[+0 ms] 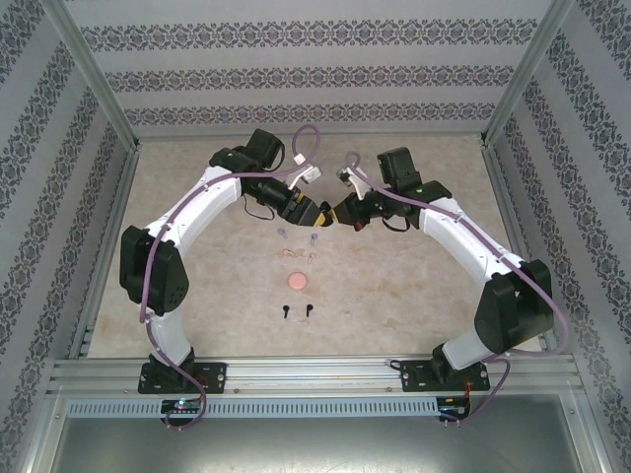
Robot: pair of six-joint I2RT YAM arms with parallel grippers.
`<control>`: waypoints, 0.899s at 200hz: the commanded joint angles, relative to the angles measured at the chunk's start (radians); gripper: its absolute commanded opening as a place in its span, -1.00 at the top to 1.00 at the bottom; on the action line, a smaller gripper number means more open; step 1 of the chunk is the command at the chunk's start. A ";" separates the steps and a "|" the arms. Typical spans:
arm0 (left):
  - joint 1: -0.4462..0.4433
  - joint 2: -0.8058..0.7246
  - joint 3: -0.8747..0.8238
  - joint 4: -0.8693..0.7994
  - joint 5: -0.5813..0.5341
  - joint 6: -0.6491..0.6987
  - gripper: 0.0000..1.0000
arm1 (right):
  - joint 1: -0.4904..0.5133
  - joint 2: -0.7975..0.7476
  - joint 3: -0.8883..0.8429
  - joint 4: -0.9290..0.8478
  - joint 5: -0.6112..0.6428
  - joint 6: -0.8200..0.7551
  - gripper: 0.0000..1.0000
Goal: Insert the wireless bluetooth earbuds into the charging case
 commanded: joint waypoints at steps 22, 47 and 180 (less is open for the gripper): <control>-0.002 0.033 0.055 -0.061 0.066 0.053 -0.20 | 0.023 0.029 0.052 -0.028 -0.006 -0.033 1.00; -0.006 0.042 0.062 -0.069 0.070 0.061 -0.08 | 0.027 0.039 0.058 -0.030 -0.001 -0.035 1.00; -0.008 0.068 0.066 -0.069 0.093 0.072 0.66 | 0.031 0.064 0.072 -0.020 -0.006 -0.034 1.00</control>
